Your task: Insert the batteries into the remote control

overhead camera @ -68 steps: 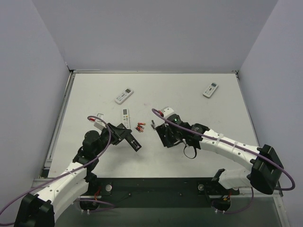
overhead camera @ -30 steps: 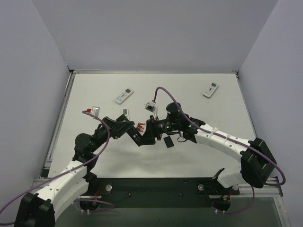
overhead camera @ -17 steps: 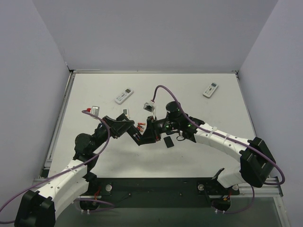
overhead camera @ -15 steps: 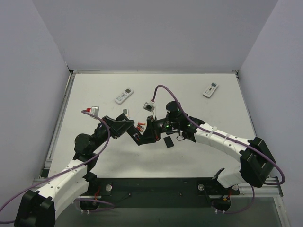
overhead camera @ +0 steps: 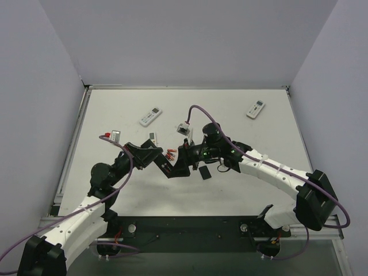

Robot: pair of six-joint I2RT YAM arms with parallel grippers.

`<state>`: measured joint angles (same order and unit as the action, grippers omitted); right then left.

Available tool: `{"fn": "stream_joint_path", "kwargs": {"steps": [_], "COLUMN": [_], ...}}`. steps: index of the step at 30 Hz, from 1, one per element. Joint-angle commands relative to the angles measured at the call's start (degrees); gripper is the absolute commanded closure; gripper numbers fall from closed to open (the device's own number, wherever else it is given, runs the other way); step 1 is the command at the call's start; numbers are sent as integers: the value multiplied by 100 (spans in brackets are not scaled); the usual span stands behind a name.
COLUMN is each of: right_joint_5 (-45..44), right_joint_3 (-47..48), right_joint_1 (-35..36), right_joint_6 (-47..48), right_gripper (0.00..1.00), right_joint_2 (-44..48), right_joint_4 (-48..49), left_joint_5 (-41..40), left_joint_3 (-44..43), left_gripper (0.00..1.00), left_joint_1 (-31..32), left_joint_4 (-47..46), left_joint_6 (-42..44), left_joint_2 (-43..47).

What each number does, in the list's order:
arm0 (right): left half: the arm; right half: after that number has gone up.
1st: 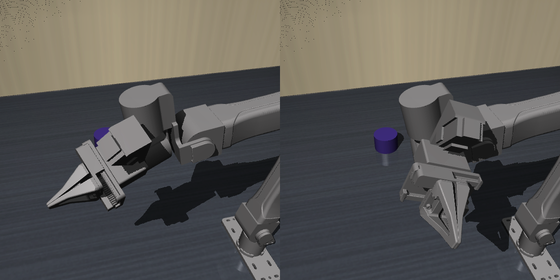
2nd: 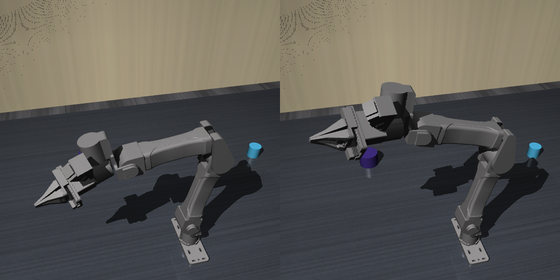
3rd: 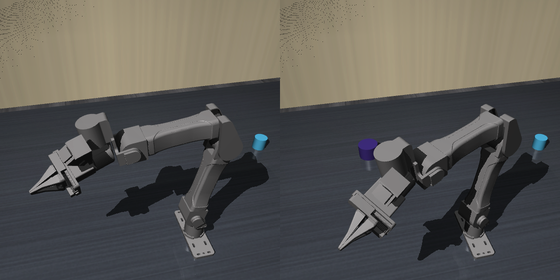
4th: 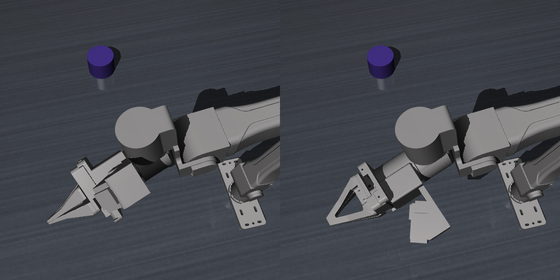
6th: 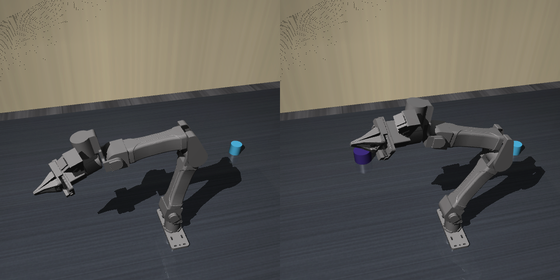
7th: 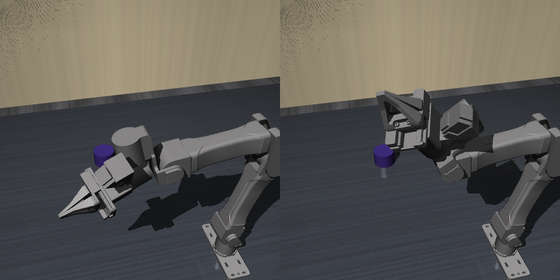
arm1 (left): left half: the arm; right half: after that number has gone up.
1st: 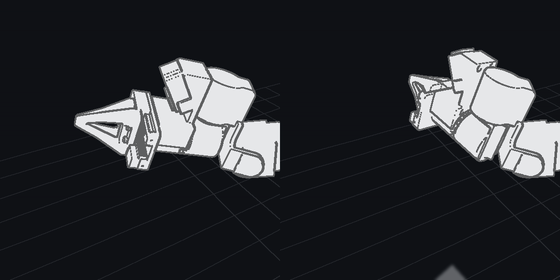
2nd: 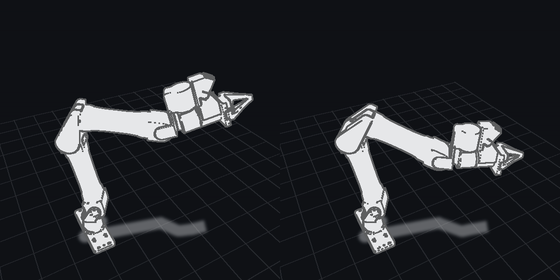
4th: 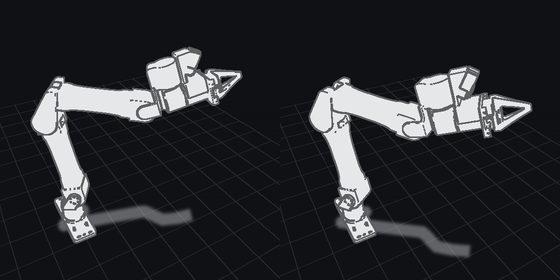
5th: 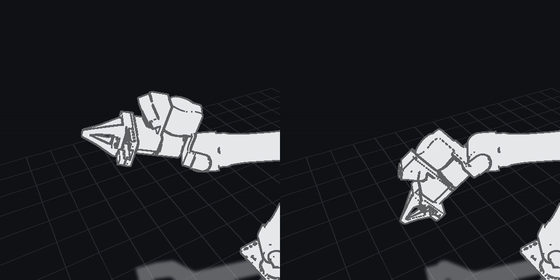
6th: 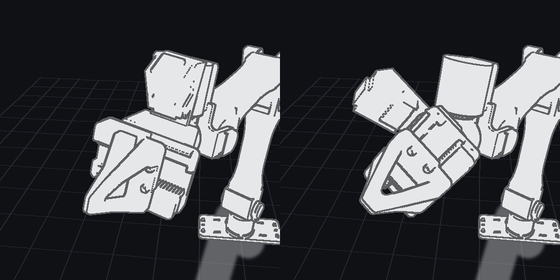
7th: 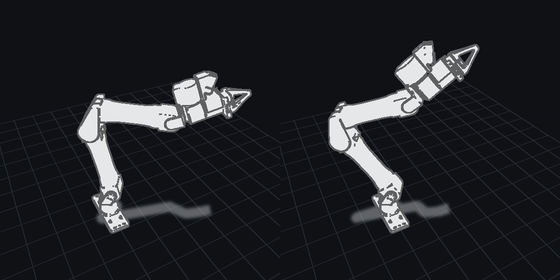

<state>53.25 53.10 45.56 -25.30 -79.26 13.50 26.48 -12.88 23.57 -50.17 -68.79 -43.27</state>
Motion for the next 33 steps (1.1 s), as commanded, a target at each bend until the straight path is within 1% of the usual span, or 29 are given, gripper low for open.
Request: {"fn": "stream_joint_path", "kwargs": {"steps": [1,2,4,5,6,8,9,12,17,24,26,29,33], "right_joint_5": [-639,-998,-1412,-1858,-2176,-2747,-3342,-4416,-5473,-5782,-5765,-5808,-5896], "right_joint_3": [254,210,78,25,-19,-37,-37,-37,-116,-81,-72,-89,-133], "right_joint_1": [-126,-187,-223,-240,-232,-232,-214,-74,120,260,287,339,339], "right_joint_6": [691,737,859,895,913,957,948,922,685,430,359,297,236], "right_gripper": [25,24,24,22,21,21,21,20,19,21,23,28,33], "right_joint_2": [595,657,833,886,947,957,904,685,281,-641,-818,-1125,-1275], "right_joint_4": [-698,-865,-1032,-1190,-1287,-1803,-1963,-2500,-2799,-2897,-2914,-2888,-2879], "left_joint_5": [-459,-625,-819,-1003,-1100,-1363,-1434,-1689,-1795,-1760,-1743,-1716,-1699], "left_joint_3": [5,31,49,75,93,154,189,277,357,383,409,445,480], "left_gripper": [100,100,100,100,100,100,100,100,100,100,100,100,100], "left_joint_1": [7,-2,-2,-2,-2,-11,-11,-11,-28,-54,-55,-63,-63], "left_joint_4": [884,1226,1588,1946,2106,2527,2626,2960,3110,3101,3093,3084,3049], "left_joint_6": [472,542,604,674,692,701,701,639,560,534,516,490,446], "left_joint_2": [292,371,441,511,547,608,626,627,583,538,530,547,556]}}
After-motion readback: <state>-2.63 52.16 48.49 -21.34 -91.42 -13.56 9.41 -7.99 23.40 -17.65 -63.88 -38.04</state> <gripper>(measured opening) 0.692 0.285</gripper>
